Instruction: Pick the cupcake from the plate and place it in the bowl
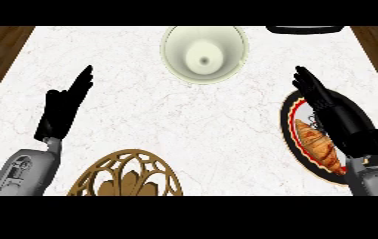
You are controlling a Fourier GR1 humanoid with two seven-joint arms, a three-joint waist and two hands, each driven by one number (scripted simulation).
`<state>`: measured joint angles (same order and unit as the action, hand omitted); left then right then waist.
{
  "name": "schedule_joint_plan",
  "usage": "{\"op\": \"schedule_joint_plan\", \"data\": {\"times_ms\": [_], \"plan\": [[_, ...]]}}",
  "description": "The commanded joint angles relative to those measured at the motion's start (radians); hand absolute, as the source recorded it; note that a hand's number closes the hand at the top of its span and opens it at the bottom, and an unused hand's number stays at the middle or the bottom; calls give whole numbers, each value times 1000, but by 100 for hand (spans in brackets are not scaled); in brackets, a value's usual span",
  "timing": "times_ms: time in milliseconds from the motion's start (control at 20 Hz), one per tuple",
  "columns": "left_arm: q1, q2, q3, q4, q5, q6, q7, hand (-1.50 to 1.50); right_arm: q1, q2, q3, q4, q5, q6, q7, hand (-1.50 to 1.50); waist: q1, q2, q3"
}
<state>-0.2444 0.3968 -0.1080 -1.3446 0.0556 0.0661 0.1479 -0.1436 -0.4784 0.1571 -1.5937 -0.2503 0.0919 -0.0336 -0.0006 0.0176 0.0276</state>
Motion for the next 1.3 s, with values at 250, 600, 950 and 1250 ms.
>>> {"op": "schedule_joint_plan", "data": {"times_ms": [250, 600, 950, 1250], "plan": [[11, -94, -49, -107, 57, -45, -92, 0, 60, 36, -394, 102, 102, -562, 38, 150, -108, -36, -33], [68, -169, -154, -192, 68, -99, -108, 0, 72, 73, -368, 255, 365, -897, 156, -150, 9, -17, -28], [64, -172, -156, -184, 56, -106, -98, 0, 32, -177, -211, 335, 571, -651, 582, -150, 14, -15, -32], [61, -188, -180, -205, 57, -114, -86, 0, -25, -303, -118, 337, 478, -216, 851, -150, 22, -17, -33]]}}
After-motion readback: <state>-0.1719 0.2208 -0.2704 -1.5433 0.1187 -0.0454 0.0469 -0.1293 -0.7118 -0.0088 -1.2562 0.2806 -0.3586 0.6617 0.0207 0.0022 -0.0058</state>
